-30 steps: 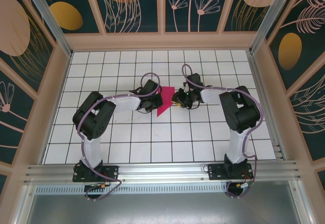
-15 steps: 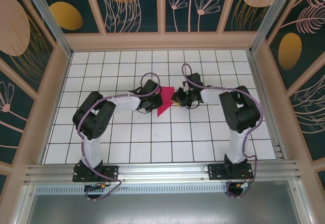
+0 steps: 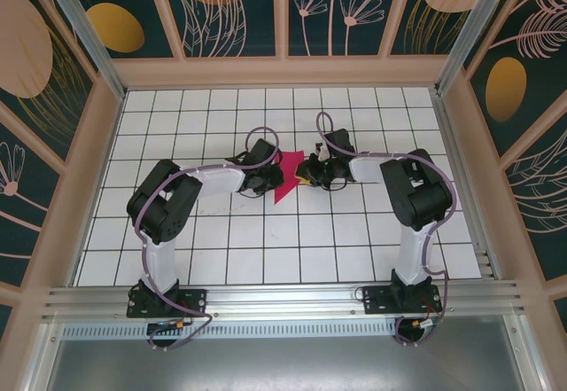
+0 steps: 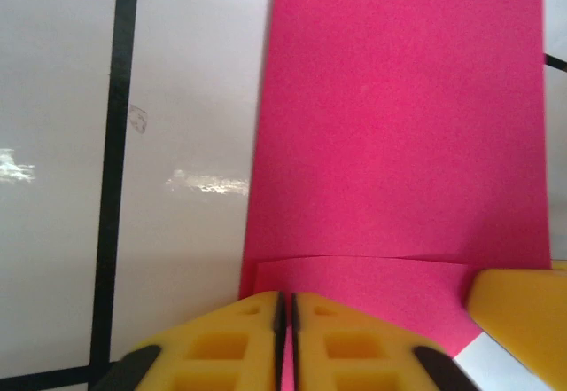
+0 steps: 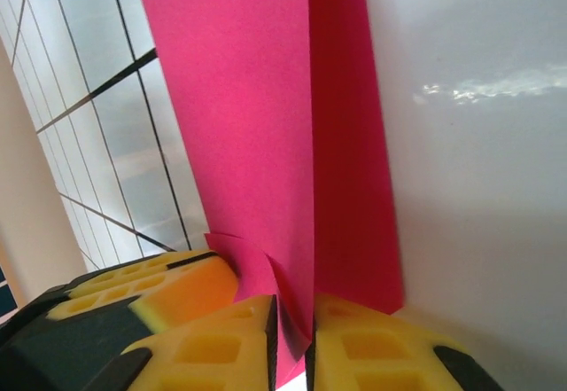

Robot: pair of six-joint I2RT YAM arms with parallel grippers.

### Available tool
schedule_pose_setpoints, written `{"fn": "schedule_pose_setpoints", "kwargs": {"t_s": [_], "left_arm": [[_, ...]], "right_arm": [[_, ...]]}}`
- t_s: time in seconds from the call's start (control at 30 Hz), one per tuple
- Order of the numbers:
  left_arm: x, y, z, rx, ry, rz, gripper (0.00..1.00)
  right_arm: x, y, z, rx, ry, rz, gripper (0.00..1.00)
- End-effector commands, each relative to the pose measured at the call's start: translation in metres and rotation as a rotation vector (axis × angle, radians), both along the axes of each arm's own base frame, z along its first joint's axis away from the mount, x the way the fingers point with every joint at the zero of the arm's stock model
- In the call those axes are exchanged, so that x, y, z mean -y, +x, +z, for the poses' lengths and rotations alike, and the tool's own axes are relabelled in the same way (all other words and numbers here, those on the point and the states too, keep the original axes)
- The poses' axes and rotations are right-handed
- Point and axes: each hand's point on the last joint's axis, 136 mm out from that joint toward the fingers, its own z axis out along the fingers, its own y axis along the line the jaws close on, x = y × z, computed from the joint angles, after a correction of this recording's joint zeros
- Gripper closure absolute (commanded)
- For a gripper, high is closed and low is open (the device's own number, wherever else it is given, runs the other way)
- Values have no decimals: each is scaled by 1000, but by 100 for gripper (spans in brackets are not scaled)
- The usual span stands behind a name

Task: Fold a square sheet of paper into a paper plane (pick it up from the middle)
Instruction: Fourth fold the wing at the center of the table.

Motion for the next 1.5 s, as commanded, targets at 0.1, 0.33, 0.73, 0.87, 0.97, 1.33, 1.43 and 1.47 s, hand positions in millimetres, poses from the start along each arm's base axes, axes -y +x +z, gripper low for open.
{"fn": "schedule_pose_setpoints", "kwargs": {"t_s": [0.1,0.33,0.73,0.87,0.97,1.33,1.43,1.47], "left_arm": [[-2,-3,22,47,-9,-45,74],[2,-2,74,210,-76,-118,64],[6,-24,124,523,-126,-367,42],[6,-26,122,596,-95,-429,41],[1,-23,125,649,-77,-419,39],[12,-40,114,791,-106,-584,38],[13,-35,104,797,-66,-608,38],[14,-34,99,794,-55,-618,39]], "right_arm": [[1,12,-1,11,10,-17,95],[12,10,36,69,-7,-91,100],[15,-15,63,-8,-99,-301,100],[10,-11,69,-18,-92,-372,100],[7,1,79,-3,-94,-395,100],[10,-5,61,-130,-118,-474,100],[10,-6,59,-149,-113,-472,100],[9,-7,59,-154,-114,-468,100]]}}
